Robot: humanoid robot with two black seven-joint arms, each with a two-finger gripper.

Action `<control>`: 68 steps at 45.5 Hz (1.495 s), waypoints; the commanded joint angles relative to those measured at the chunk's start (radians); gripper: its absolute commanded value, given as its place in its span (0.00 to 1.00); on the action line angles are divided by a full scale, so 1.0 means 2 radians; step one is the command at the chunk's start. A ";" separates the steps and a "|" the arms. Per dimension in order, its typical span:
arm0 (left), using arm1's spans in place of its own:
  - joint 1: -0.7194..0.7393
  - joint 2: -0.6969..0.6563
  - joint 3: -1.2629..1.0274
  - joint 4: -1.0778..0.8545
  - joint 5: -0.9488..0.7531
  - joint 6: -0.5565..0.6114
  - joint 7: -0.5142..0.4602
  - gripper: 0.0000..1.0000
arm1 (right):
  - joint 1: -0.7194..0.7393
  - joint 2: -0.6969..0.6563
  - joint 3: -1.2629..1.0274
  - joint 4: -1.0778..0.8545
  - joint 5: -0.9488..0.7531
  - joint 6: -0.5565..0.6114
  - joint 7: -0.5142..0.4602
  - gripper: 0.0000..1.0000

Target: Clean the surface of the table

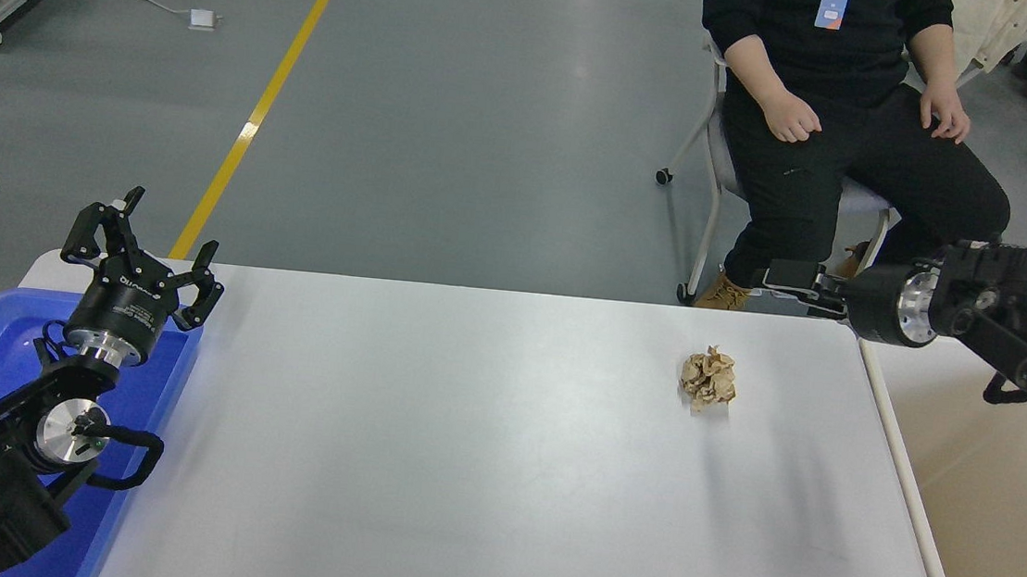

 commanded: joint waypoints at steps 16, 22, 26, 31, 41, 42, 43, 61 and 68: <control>0.000 0.000 0.000 0.000 0.000 0.000 0.000 1.00 | -0.085 0.138 -0.063 -0.150 -0.017 -0.051 0.002 0.99; 0.000 0.000 0.000 0.000 0.000 0.000 0.000 1.00 | -0.094 0.137 -0.063 -0.150 -0.017 -0.054 0.003 0.99; 0.000 0.000 0.000 0.000 0.000 0.000 0.000 1.00 | -0.097 0.138 -0.061 -0.151 -0.016 -0.064 0.002 0.99; 0.000 0.000 0.000 0.000 0.000 0.000 0.000 1.00 | -0.104 0.138 -0.061 -0.153 -0.015 -0.085 0.001 0.99; 0.000 -0.001 0.000 0.000 0.000 0.000 0.000 1.00 | -0.127 0.138 -0.061 -0.175 -0.009 -0.116 0.000 0.99; 0.000 0.000 0.000 0.000 0.000 0.000 0.000 1.00 | -0.129 0.138 -0.061 -0.175 -0.009 -0.118 0.000 0.99; 0.000 -0.001 0.000 0.000 0.000 0.000 0.000 1.00 | -0.131 0.138 -0.058 -0.175 -0.008 -0.119 0.000 0.99; 0.000 0.000 0.000 0.000 0.000 0.000 0.000 1.00 | -0.161 0.147 -0.054 -0.173 -0.007 -0.182 0.000 0.99; 0.000 0.000 0.000 0.000 0.000 0.000 0.000 1.00 | -0.165 0.147 -0.052 -0.170 -0.007 -0.203 0.001 0.99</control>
